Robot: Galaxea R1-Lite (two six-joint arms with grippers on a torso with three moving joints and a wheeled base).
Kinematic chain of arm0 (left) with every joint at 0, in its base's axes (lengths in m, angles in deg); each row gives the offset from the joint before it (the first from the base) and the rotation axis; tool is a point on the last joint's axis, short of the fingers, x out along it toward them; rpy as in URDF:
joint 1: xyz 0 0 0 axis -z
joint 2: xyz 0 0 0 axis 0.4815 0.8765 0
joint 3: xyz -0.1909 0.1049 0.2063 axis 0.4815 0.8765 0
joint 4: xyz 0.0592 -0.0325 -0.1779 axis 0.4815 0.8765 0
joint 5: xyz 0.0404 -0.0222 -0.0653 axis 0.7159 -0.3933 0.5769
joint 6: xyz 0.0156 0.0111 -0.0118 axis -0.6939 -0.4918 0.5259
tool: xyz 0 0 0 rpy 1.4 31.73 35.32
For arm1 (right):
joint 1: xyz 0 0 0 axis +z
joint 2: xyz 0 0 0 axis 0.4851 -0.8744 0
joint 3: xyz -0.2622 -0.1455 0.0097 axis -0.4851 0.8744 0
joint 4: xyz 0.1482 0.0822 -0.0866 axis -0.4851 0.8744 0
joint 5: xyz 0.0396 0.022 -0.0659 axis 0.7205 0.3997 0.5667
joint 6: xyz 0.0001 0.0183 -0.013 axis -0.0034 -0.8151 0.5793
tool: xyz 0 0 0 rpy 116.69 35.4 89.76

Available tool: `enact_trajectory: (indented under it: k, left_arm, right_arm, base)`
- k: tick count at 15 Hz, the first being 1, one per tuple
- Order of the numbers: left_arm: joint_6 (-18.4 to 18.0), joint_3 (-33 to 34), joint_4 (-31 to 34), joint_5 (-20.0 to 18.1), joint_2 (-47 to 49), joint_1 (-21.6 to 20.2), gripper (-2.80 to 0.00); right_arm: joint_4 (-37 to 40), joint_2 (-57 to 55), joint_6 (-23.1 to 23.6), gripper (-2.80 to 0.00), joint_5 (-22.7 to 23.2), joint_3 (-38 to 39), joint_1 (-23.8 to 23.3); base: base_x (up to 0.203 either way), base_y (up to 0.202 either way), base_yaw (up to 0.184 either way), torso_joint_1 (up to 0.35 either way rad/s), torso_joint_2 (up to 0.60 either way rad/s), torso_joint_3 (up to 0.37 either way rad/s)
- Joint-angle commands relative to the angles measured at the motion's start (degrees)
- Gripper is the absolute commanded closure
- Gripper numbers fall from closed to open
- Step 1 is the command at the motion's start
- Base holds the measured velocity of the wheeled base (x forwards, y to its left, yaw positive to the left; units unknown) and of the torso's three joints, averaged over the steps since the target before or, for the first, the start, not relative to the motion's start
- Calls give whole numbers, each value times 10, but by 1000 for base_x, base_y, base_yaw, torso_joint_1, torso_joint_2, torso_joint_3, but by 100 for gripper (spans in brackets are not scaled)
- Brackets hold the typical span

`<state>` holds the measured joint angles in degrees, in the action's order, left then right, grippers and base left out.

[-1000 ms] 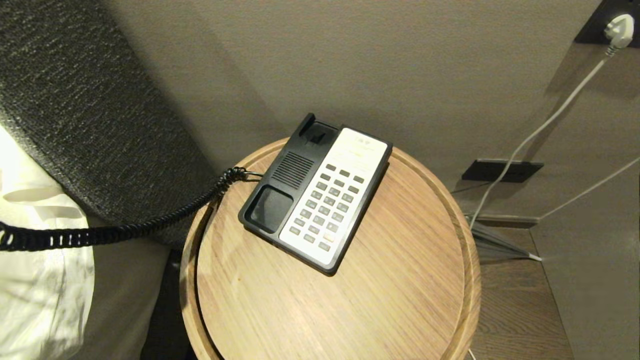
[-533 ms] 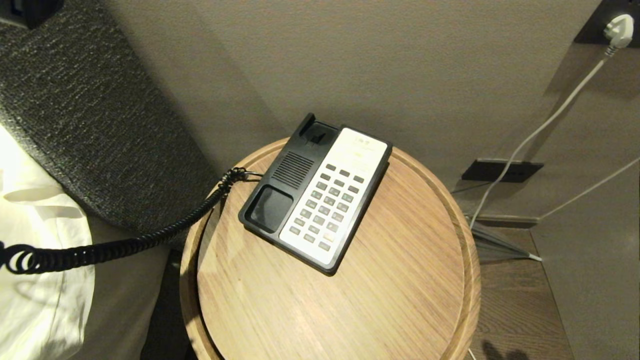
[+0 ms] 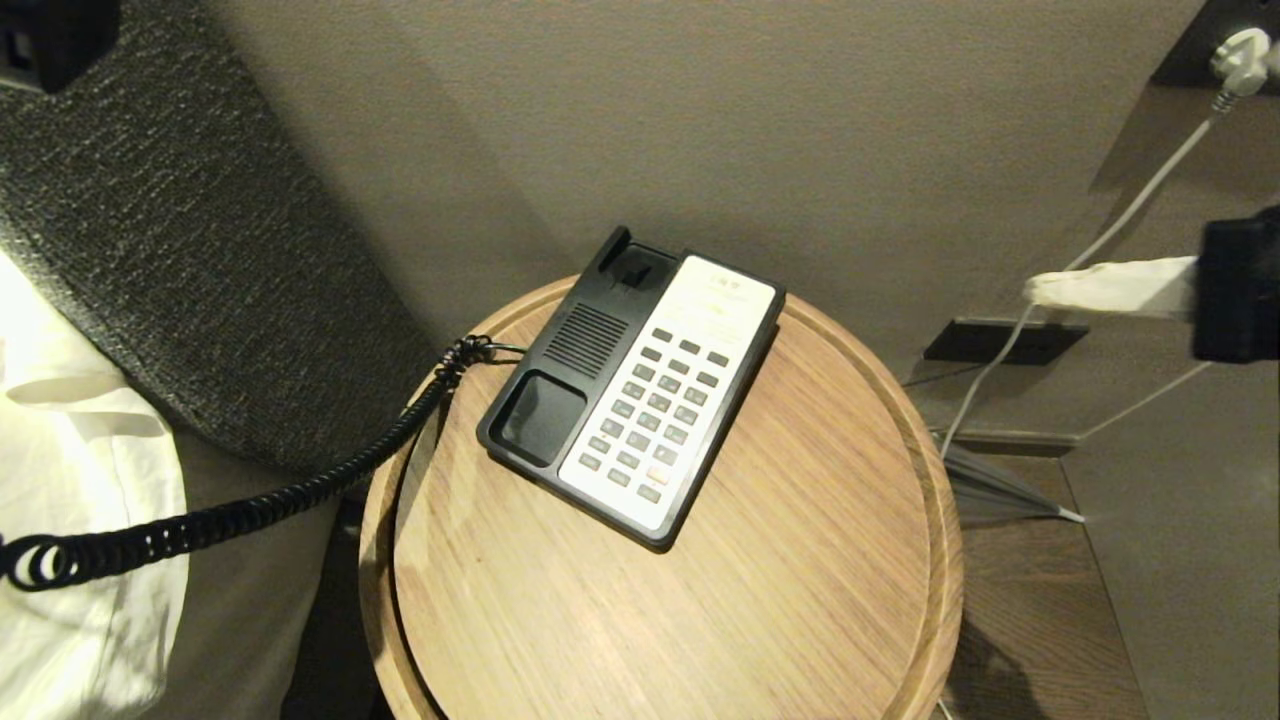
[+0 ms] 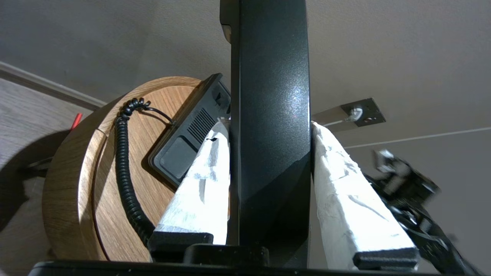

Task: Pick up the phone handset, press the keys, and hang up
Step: Dial the number

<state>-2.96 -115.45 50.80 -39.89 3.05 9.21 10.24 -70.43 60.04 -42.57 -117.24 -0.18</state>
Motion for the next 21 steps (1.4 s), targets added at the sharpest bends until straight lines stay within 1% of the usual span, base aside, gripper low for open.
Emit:
enact_trajectory:
  k: [1,3,4,5,7,9,10,13,15,16,17,19,21]
  left_arm:
    - [2,7,1,1,-7,0,0]
    - [1,12,1,1,-9,-1,0]
    - [1,11,1,1,-10,-1,0]
    - [1,12,1,1,-11,-1,0]
    - [1,21,1,0,-18,-1,0]
    - [2,26,1,0,-22,-2,0]
    - [2,29,1,-1,-26,-2,0]
    - [2,29,1,0,-26,-2,0]
    - [2,29,1,0,-26,-2,0]
    - [3,29,1,0,-26,-2,0]
    - [2,29,1,0,-27,-2,0]
    - [3,29,1,0,-26,-3,0]
    - [3,29,1,0,-26,-3,0]
  right_arm:
    - [-30,-112,-31,0,-68,-30,120]
    - [-81,-171,-59,0,-139,-48,187]
    - [-92,-187,-67,0,-161,-59,209]
    - [-97,-194,-71,0,-170,-64,219]
    - [-97,-189,-83,0,-169,-60,246]
    - [-100,-190,-157,0,-157,-63,284]
    - [-100,-196,-170,0,-158,-59,291]
    - [-104,-211,-173,0,-160,-64,297]
    - [-107,-225,-171,0,-190,-65,297]
    - [-127,-240,-172,0,-209,-67,296]
    - [-159,-248,-171,0,-218,-66,296]
    - [-176,-262,-168,0,-224,-68,296]
    - [-177,-266,-169,0,-225,-76,296]
  base:
    - [0,0,0,0,0,0]
    - [0,0,0,0,0,0]
    - [0,0,0,0,0,0]
    - [0,0,0,0,0,0]
    - [0,0,0,0,0,0]
    - [0,0,0,0,0,0]
    - [0,0,0,0,0,0]
    - [0,0,0,0,0,0]
    - [0,0,0,0,0,0]
    - [0,0,0,0,0,0]
    - [0,0,0,0,0,0]
    - [0,0,0,0,0,0]
    - [0,0,0,0,0,0]
